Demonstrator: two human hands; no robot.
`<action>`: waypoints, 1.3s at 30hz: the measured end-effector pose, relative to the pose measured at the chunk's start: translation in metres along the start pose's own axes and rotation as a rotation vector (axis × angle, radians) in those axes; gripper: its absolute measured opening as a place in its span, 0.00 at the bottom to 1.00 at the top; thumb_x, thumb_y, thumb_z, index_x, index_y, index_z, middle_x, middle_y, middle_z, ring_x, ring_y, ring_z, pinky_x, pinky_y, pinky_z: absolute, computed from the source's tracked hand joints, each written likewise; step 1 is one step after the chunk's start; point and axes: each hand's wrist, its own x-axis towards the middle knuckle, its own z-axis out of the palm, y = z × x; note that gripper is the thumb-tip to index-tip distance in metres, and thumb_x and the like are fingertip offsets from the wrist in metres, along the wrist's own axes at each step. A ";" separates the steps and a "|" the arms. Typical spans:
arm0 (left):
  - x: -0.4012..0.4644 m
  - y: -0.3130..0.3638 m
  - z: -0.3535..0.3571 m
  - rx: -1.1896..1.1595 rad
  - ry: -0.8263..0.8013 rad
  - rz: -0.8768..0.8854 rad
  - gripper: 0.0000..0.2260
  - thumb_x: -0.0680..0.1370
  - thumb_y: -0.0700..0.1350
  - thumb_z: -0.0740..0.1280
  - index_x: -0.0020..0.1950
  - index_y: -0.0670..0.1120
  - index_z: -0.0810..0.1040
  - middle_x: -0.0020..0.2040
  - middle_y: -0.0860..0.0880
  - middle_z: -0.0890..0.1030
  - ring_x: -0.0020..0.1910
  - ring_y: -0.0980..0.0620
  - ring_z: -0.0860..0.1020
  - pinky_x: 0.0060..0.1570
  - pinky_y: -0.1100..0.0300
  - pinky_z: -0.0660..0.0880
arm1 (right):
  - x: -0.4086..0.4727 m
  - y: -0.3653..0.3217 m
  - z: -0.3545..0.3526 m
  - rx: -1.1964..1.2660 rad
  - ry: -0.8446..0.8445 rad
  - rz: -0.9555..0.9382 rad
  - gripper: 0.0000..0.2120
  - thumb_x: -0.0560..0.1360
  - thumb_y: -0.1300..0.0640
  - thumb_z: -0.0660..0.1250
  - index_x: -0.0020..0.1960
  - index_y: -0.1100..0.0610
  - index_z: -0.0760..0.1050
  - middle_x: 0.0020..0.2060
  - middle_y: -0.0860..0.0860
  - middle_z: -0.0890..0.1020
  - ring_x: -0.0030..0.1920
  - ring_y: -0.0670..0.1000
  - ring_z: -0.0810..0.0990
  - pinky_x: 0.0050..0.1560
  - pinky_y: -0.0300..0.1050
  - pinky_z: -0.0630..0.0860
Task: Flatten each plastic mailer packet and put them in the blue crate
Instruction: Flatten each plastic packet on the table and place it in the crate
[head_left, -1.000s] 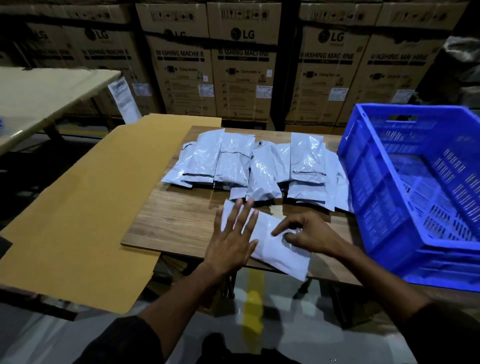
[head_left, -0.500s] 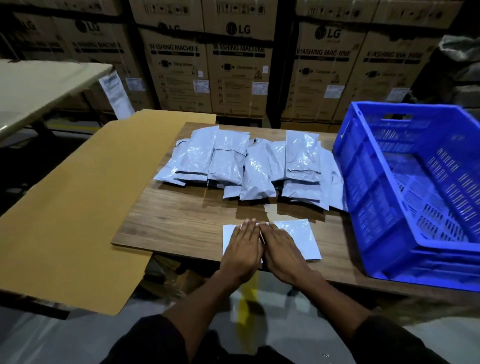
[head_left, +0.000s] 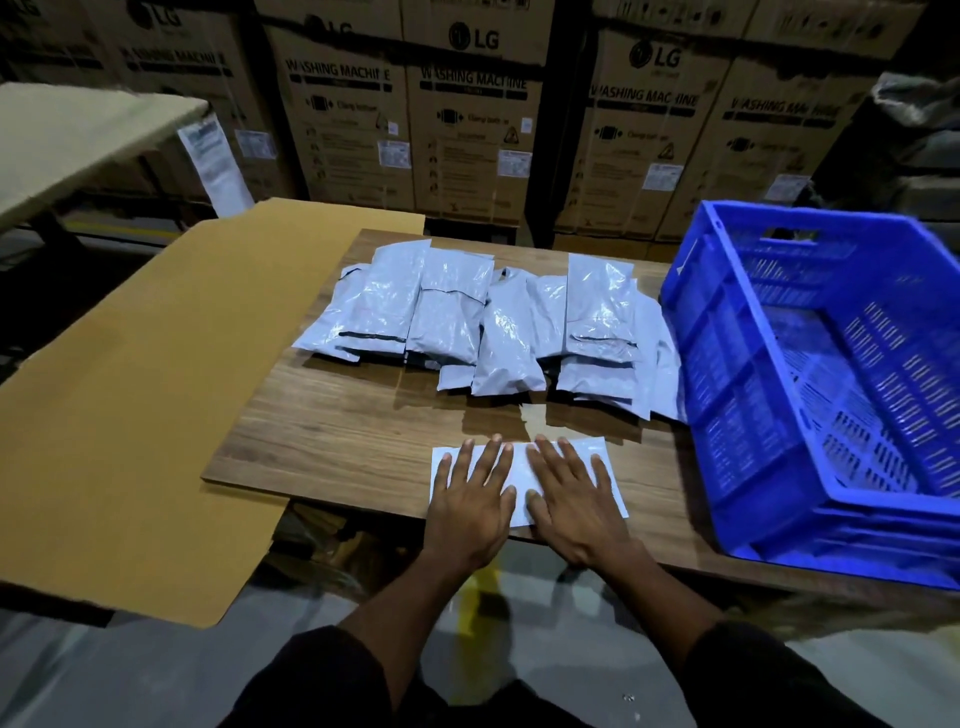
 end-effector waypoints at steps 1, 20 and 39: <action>-0.001 -0.001 0.001 -0.001 0.011 -0.003 0.23 0.84 0.54 0.55 0.78 0.48 0.68 0.79 0.48 0.66 0.77 0.40 0.64 0.72 0.39 0.63 | -0.002 0.007 0.001 -0.012 0.002 0.028 0.38 0.74 0.35 0.31 0.81 0.48 0.43 0.81 0.45 0.43 0.80 0.49 0.39 0.77 0.59 0.40; 0.000 -0.026 -0.002 0.093 -0.103 0.058 0.28 0.84 0.64 0.47 0.81 0.53 0.60 0.82 0.55 0.56 0.81 0.41 0.53 0.76 0.40 0.54 | -0.012 -0.008 -0.002 -0.075 0.045 -0.067 0.35 0.82 0.37 0.36 0.81 0.57 0.52 0.80 0.52 0.49 0.80 0.57 0.52 0.73 0.67 0.43; 0.006 -0.040 -0.017 0.094 -0.231 0.139 0.37 0.79 0.72 0.39 0.83 0.55 0.49 0.83 0.56 0.48 0.81 0.41 0.45 0.77 0.42 0.45 | -0.033 0.030 0.003 -0.185 0.052 -0.137 0.40 0.78 0.28 0.47 0.81 0.51 0.50 0.81 0.54 0.46 0.80 0.56 0.40 0.74 0.68 0.43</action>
